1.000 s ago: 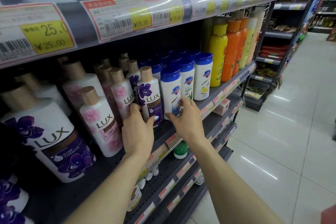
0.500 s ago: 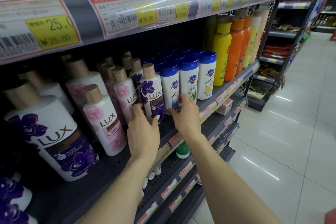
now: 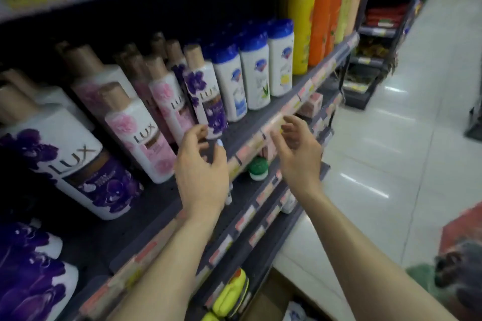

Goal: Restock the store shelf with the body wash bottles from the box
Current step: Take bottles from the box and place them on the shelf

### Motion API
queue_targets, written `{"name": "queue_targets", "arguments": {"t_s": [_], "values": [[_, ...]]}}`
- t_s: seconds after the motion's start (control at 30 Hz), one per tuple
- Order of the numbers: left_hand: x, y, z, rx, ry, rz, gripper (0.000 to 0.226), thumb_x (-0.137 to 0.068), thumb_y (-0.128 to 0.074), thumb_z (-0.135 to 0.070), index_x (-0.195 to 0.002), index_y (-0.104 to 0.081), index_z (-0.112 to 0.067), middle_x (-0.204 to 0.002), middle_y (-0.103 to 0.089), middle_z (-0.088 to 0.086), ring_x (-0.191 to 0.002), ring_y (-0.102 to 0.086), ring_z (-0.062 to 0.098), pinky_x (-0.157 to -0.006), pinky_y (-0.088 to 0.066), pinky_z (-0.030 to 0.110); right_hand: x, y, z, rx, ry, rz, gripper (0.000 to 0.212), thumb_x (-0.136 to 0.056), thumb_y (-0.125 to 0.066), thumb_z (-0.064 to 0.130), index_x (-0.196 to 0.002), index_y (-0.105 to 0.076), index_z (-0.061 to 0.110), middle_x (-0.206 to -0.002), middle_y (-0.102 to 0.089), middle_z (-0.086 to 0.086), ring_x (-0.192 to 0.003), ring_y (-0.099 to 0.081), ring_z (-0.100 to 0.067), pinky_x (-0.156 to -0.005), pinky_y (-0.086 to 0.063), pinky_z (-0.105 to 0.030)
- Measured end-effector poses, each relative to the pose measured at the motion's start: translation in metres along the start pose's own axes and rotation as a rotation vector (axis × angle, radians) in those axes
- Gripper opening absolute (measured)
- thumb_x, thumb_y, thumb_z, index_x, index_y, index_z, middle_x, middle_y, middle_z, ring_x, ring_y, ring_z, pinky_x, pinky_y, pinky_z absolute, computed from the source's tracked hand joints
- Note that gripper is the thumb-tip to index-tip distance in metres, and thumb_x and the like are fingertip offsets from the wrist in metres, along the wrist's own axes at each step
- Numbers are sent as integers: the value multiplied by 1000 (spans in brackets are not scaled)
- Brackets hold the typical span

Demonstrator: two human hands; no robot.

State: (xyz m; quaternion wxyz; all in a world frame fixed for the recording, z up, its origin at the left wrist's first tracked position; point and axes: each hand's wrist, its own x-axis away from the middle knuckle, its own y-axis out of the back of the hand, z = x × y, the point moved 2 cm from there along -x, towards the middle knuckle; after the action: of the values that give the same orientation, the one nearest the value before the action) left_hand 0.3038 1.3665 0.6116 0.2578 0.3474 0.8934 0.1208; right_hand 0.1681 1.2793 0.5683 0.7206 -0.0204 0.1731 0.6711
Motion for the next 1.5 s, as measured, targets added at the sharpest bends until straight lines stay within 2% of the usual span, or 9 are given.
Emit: {"name": "queue_targets", "arguments": {"t_s": [0.1, 0.23, 0.37, 0.53, 0.73, 0.87, 0.97, 1.13, 1.5], "values": [[41, -4, 8, -58, -142, 114, 22, -86, -59, -17, -108, -59, -21, -103, -63, -9, -97, -57, 7, -78, -42, 9, 57, 36, -53, 34, -205, -51, 21, -86, -67, 20, -106, -63, 15, -85, -64, 7, -73, -59, 6, -65, -44, -2], [110, -40, 50, -124, -309, 348, 22, -85, -59, -13, -106, -63, -15, -100, -67, -3, -96, -58, 12, -84, -43, 22, 157, 80, -165, 178, -622, -27, 21, -85, -67, 27, -102, -65, 14, -87, -69, -2, -78, -65, -13, -73, -49, -17], [203, -95, 158, -182, -1, 801, 15, -83, -62, -21, -97, -65, -23, -88, -71, -2, -84, -66, 17, -75, -50, 28, 266, 95, -282, 246, -1012, -45, 22, -79, -71, 31, -94, -65, 15, -89, -71, -10, -90, -68, -30, -84, -54, -48], [323, -173, 357, -465, 446, 1326, 32, -77, -72, -26, -106, -66, -15, -108, -71, 7, -99, -66, 26, -79, -48, 27, 365, 44, -411, 285, -1231, -79, 33, -84, -67, 25, -110, -66, 4, -107, -71, -17, -101, -64, -31, -85, -48, -35], [411, -238, 546, -490, 759, 1291, 62, -78, -73, -19, -132, -48, 2, -134, -55, 20, -122, -53, 33, -97, -43, 35, 443, -29, -568, 313, -1361, -163, 51, -88, -63, 27, -130, -50, 2, -131, -57, -18, -121, -53, -34, -97, -43, -35], [449, -264, 614, -446, 748, 1271, 52, -82, -69, -12, -126, -49, 7, -120, -59, 16, -97, -57, 21, -61, -44, 7, 474, -37, -639, 426, -1343, -214, 48, -92, -55, 27, -132, -44, 2, -132, -52, -21, -122, -50, -37, -96, -42, -38], [469, -276, 637, -384, 759, 1251, 35, -82, -69, -11, -111, -59, 8, -102, -64, 15, -76, -59, 17, -45, -44, 5, 480, -46, -666, 508, -1341, -228, 50, -95, -48, 29, -138, -36, 5, -138, -45, -19, -128, -44, -36, -99, -39, -40], [472, -287, 663, -463, 678, 1266, 53, -62, -84, -33, -99, -59, -4, -106, -69, 14, -93, -67, 30, -84, -56, 44, 483, -58, -683, 650, -1354, -181, 67, -90, -57, 36, -140, -28, 4, -141, -34, -16, -129, -37, -33, -103, -36, -42], [452, -260, 656, -478, 925, 1458, 37, -68, -81, -10, -99, -62, -5, -101, -70, 11, -81, -69, 23, -68, -56, 34, 500, -45, -667, -22, -1487, -235, 45, -74, -78, 17, -110, -50, 17, -116, -67, -9, -102, -67, -28, -88, -55, -46]]}}
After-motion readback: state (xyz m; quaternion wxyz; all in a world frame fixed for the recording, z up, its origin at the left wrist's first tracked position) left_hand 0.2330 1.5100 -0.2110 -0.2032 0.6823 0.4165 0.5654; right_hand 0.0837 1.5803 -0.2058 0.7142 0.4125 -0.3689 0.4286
